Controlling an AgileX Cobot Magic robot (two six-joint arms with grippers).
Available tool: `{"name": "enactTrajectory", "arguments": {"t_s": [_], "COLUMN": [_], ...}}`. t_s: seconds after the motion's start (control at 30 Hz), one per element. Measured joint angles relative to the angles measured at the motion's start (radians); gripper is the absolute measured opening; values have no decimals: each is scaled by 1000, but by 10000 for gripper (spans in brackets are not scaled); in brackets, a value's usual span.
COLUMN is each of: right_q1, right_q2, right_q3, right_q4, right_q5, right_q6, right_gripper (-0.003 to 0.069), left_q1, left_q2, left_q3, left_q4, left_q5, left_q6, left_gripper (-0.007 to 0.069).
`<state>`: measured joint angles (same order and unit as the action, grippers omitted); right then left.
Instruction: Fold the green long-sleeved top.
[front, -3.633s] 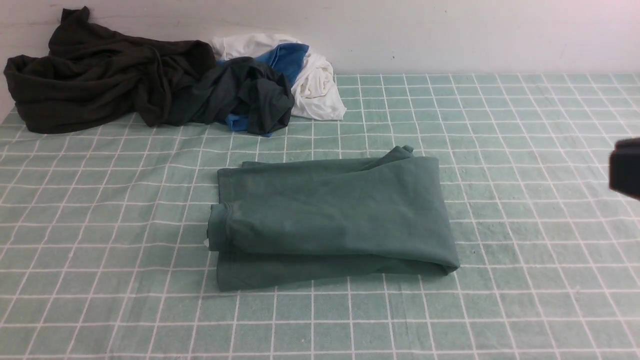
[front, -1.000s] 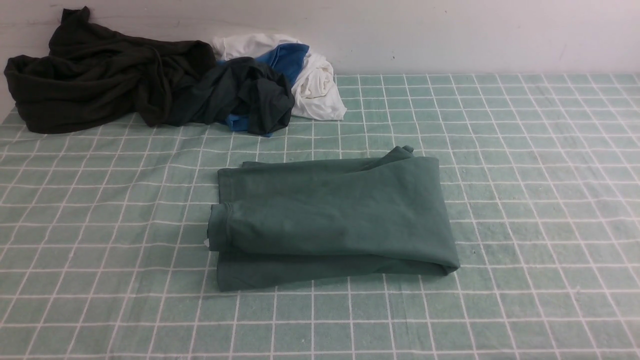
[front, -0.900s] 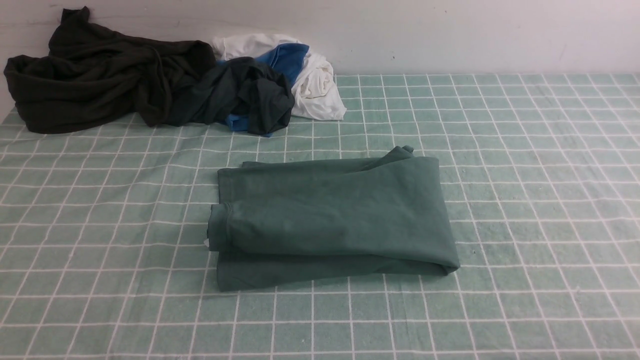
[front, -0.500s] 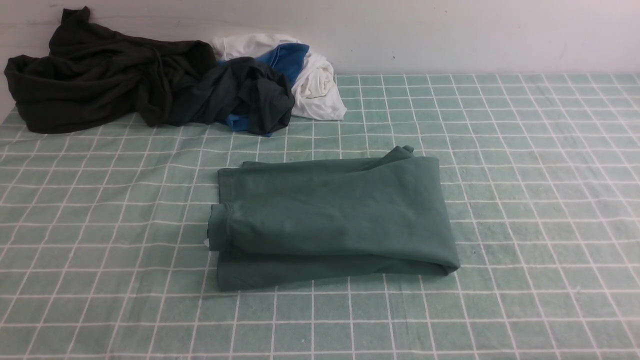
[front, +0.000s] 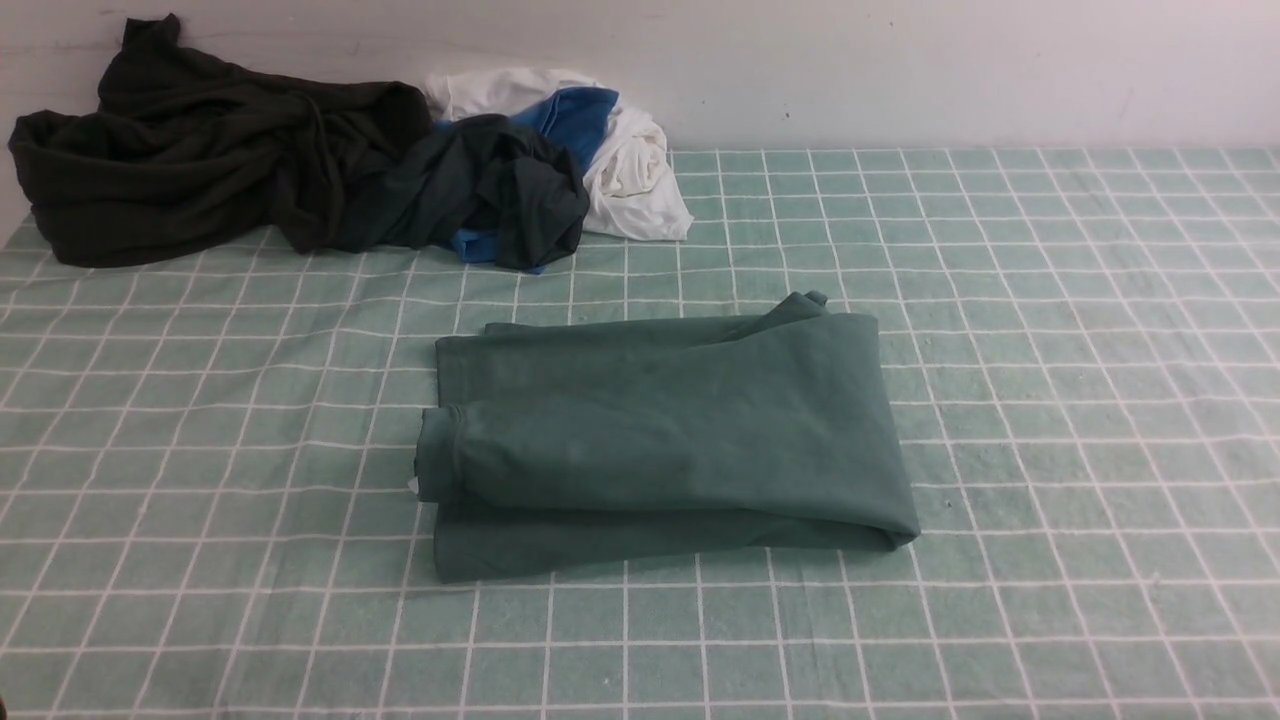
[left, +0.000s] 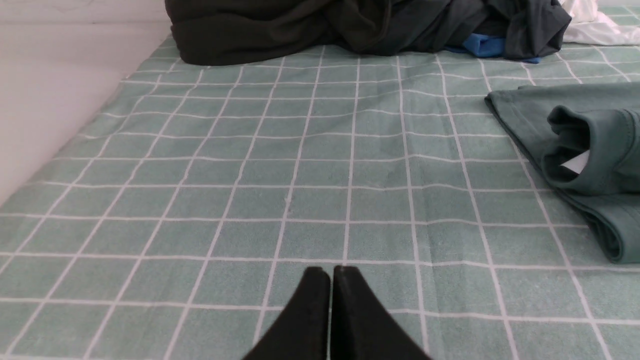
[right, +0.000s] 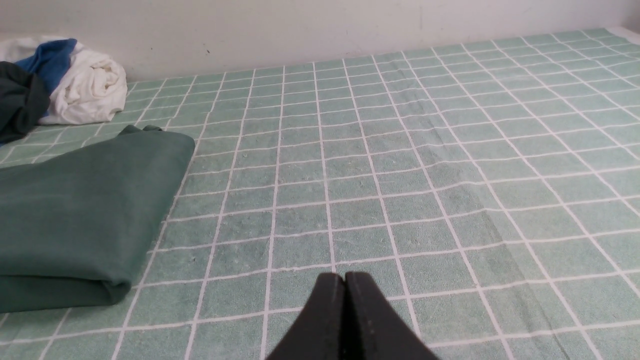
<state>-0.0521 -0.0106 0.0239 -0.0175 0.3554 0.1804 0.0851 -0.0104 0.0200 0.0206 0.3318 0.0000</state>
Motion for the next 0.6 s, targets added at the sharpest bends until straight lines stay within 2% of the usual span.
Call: {"name": "enactTrajectory", "arguments": {"t_s": [0.6], "right_q1": [0], "right_q2": [0], "right_q3": [0], "right_q4": [0], "right_q5": [0], "right_q6": [0], "right_gripper": [-14], "left_q1": [-17], "left_q2": [0], "left_q3": [-1], "left_q4": [-9], "left_q5": [3], "left_q6": [0], "left_gripper": [-3]}}
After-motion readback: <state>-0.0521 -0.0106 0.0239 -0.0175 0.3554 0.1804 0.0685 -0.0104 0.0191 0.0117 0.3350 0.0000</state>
